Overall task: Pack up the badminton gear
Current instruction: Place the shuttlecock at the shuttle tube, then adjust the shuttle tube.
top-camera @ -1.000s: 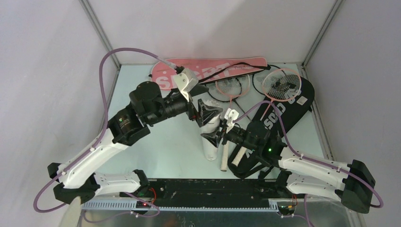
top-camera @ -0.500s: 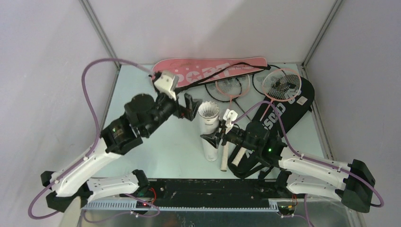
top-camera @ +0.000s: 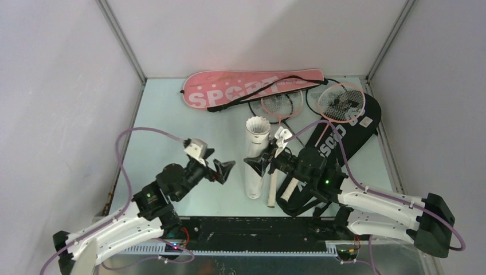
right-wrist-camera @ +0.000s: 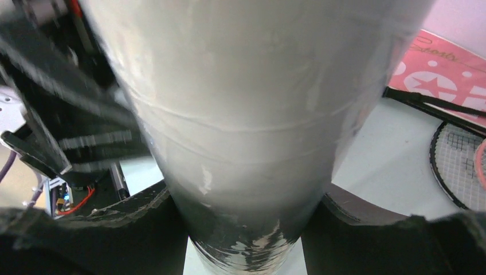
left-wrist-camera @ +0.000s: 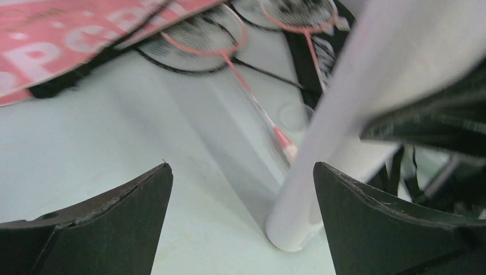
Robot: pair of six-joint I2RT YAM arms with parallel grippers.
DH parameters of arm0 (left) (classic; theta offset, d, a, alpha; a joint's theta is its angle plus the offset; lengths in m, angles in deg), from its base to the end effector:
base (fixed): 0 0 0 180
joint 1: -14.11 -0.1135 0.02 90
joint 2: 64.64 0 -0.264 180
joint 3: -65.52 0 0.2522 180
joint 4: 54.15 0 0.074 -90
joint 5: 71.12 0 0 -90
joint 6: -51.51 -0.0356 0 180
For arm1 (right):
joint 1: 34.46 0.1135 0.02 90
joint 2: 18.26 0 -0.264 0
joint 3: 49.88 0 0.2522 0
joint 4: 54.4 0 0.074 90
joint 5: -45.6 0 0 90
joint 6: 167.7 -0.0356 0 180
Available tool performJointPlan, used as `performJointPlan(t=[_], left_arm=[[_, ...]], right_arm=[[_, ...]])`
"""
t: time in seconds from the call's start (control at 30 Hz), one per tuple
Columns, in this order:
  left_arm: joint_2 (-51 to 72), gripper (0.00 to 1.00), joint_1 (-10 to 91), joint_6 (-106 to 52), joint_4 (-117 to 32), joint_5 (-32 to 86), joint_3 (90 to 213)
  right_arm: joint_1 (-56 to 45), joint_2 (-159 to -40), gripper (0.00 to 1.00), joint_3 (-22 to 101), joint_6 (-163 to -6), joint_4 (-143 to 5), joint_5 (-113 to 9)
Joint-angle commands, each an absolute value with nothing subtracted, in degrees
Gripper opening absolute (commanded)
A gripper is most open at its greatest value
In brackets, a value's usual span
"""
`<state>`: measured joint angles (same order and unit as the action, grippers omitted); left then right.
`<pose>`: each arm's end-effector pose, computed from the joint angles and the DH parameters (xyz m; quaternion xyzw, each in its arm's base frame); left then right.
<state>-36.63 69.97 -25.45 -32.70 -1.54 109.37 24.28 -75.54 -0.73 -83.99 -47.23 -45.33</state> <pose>0.0868 -0.1059 0.2958 0.1553 0.7223 -0.2656 0.6194 0.1223 0.2025 0.2981 -0.3202 0.6371 0.3818 0.5881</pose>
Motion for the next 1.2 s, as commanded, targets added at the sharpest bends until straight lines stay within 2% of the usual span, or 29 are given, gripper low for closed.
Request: performJointPlan(t=[0.0,0.03,0.17,0.47,0.6,0.9,1.17], left_arm=[[-33.97,1.0,70.19,-29.61,-47.55,16.27,102.0],[-32.43,1.0,70.21,-30.12,-49.55,22.03,101.06],[-27.8,1.0,70.27,-28.67,-61.78,27.27,96.69],[-23.05,1.0,70.28,-28.97,-76.19,16.8,94.46],[-21.71,1.0,70.32,-30.72,-80.58,17.33,93.4],[-18.69,1.0,70.35,-32.93,-82.27,14.43,93.49],[-21.03,1.0,70.41,-35.45,-80.92,11.43,93.53]], right_arm=[[24.57,-74.58,0.61,1.78,-88.0,-42.02,-42.08],[24.59,-74.68,0.61,2.36,-88.41,-42.17,-40.99],[24.72,-75.66,0.61,3.81,-91.44,-42.94,-34.41],[29.39,-79.38,0.62,6.49,-98.42,-42.49,-16.11],[33.13,-81.04,0.63,8.06,-97.39,-41.14,-9.99],[37.52,-83.77,0.63,11.34,-96.04,-40.77,-9.61],[38.09,-81.89,0.64,11.51,-100.16,-40.88,-18.59]])
